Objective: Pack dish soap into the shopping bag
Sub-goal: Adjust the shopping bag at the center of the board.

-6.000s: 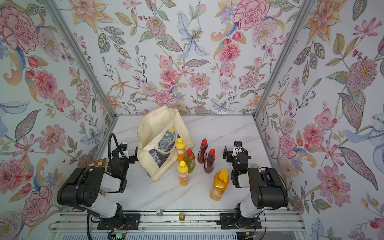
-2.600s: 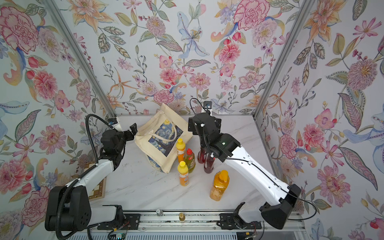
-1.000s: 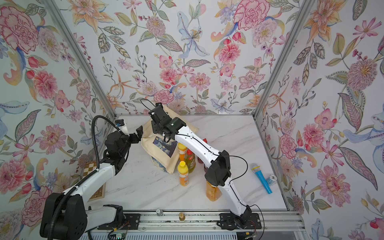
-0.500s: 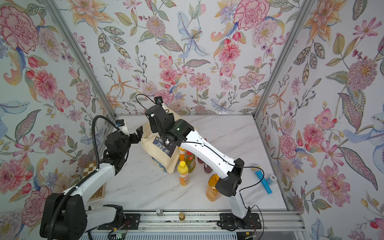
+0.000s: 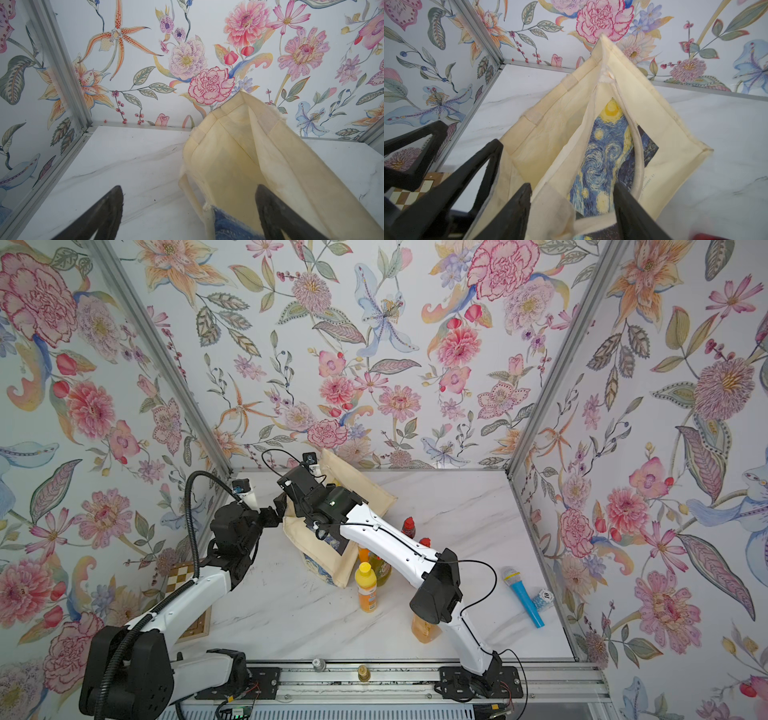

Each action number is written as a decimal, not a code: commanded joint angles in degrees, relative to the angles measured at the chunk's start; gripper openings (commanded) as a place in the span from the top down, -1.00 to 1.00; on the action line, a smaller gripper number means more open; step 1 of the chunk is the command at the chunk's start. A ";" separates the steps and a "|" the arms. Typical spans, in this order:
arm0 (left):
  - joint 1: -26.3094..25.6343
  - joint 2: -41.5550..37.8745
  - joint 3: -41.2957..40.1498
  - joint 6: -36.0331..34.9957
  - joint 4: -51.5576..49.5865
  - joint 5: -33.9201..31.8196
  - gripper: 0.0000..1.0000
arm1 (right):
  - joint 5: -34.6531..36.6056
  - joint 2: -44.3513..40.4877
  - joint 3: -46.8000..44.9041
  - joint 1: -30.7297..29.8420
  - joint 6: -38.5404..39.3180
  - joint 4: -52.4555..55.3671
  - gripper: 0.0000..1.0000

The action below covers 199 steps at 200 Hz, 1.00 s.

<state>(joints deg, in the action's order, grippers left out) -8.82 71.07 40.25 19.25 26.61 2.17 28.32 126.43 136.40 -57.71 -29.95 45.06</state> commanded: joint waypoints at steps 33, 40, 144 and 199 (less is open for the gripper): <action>-0.85 -0.23 -0.17 -1.40 0.28 -0.33 -0.99 | -7.88 2.40 1.94 1.70 -4.07 0.49 -0.15; -0.87 -0.23 -0.18 -1.40 0.28 -0.35 -0.99 | -8.78 2.62 1.94 1.86 -4.26 0.50 -0.11; -1.13 -0.57 0.31 -1.10 -0.57 -1.53 -0.99 | -10.85 1.16 0.55 2.19 -3.80 0.51 0.96; -1.07 -0.20 8.17 3.89 -14.79 -11.79 -0.99 | -9.27 -0.26 1.06 1.12 -2.28 0.06 1.00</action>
<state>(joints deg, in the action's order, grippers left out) -9.41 71.07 42.96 20.27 20.49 -2.70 17.52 128.18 136.62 -55.96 -33.65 45.19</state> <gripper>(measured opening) 0.995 0.055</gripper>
